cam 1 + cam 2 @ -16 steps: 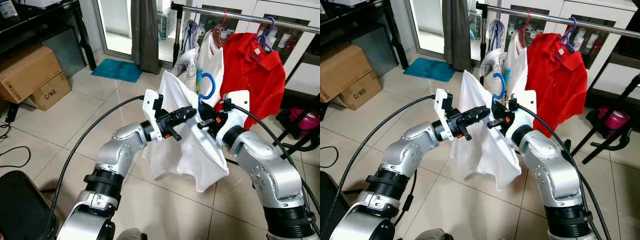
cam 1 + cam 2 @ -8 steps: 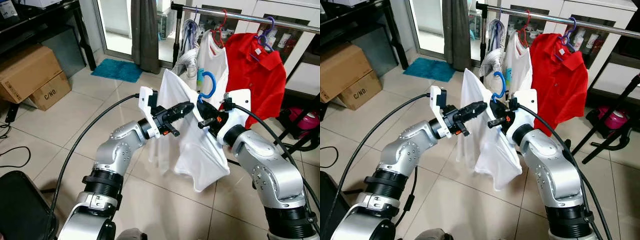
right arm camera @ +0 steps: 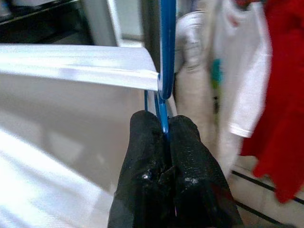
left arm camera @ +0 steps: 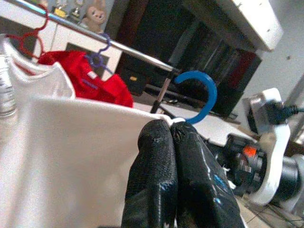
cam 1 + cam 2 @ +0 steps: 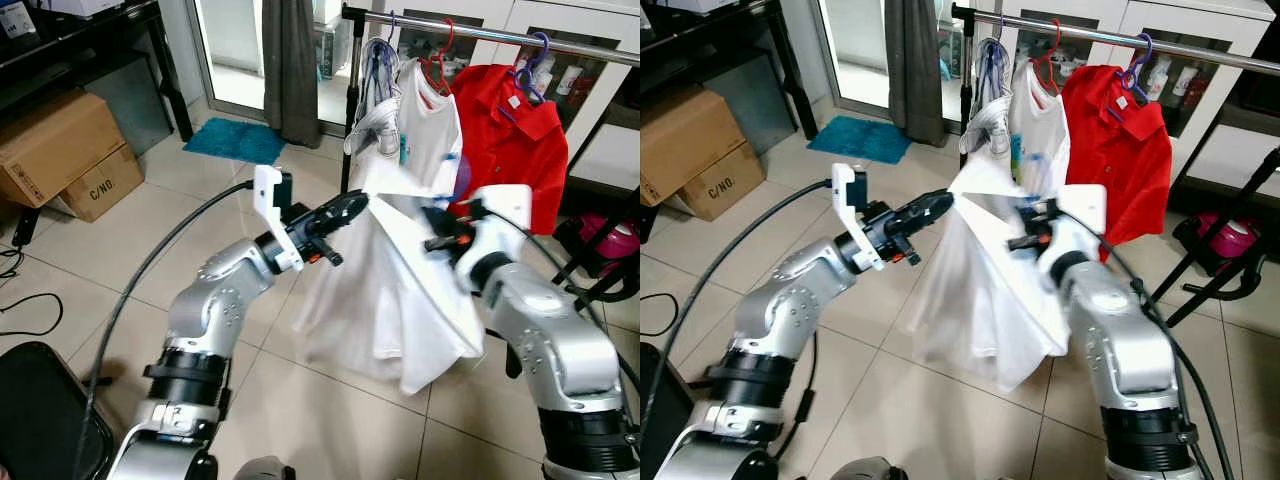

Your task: Hang hanger

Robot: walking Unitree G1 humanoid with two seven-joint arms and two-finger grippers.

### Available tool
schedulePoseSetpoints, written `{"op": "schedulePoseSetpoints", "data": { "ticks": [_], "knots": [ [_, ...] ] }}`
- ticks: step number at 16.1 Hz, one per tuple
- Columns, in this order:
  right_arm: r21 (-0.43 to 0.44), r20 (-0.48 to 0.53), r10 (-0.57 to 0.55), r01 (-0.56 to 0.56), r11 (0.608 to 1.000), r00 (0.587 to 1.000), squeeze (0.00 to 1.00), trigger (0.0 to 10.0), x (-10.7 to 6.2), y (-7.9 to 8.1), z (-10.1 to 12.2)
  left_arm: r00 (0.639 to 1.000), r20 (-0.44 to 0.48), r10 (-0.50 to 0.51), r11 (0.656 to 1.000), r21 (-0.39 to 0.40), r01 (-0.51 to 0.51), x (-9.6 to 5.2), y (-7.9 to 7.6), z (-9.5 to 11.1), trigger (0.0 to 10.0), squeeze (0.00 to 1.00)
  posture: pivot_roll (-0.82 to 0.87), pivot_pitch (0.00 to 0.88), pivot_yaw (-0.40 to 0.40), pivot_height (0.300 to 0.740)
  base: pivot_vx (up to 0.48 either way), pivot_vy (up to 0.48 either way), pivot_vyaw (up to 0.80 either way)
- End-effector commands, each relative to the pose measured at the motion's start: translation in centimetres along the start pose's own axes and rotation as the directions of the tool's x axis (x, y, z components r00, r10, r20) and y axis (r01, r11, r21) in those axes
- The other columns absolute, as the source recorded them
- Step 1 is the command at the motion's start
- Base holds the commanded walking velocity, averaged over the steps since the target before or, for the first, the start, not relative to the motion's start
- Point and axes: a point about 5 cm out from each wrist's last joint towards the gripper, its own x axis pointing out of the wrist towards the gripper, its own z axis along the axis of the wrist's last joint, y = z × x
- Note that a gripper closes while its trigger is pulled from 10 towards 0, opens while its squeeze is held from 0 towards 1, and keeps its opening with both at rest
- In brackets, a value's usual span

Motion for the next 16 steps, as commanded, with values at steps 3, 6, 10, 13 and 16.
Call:
{"op": "schedulePoseSetpoints", "data": {
  "ticks": [3,6,10,13,16],
  "knots": [
    [0.057,0.015,-0.232,0.231,0.971,0.973,0.0,10.0,-0.1,-3.0,0.7,0.991,-0.054,0.12,0.985,0.128,-0.112,-0.6,0.8,-0.6,0.0,0.0,0.06,0.0,0.03,0.74,0.0,0.0,0.0],
    [0.044,-0.007,-0.321,0.321,0.946,0.947,0.0,10.0,-0.2,-4.0,0.5,0.992,-0.064,0.106,0.989,0.114,-0.098,0.2,0.0,-1.4,0.0,0.0,0.05,0.0,0.031,0.74,0.0,0.0,0.0],
    [0.04,-0.015,-0.438,0.438,0.898,0.899,0.0,10.0,-0.8,-5.7,0.2,0.985,-0.034,0.171,0.976,0.142,-0.164,0.1,0.3,-1.5,0.0,0.0,0.05,0.0,0.031,0.74,0.0,0.0,0.0],
    [0.018,0.022,-0.552,0.552,0.834,0.834,0.0,10.0,-1.2,-7.0,0.5,0.97,-0.032,0.241,0.958,0.169,-0.232,-0.6,1.2,-1.4,0.0,0.0,0.05,0.0,0.026,0.74,0.0,0.0,0.0],
    [-0.008,-0.003,-0.571,0.571,0.821,0.821,0.0,10.0,-1.1,-7.2,-0.1,0.976,-0.042,0.216,0.964,0.17,-0.206,-0.4,0.5,-1.7,0.0,0.0,0.06,0.0,0.022,0.74,0.0,0.0,0.0]
  ]
}}
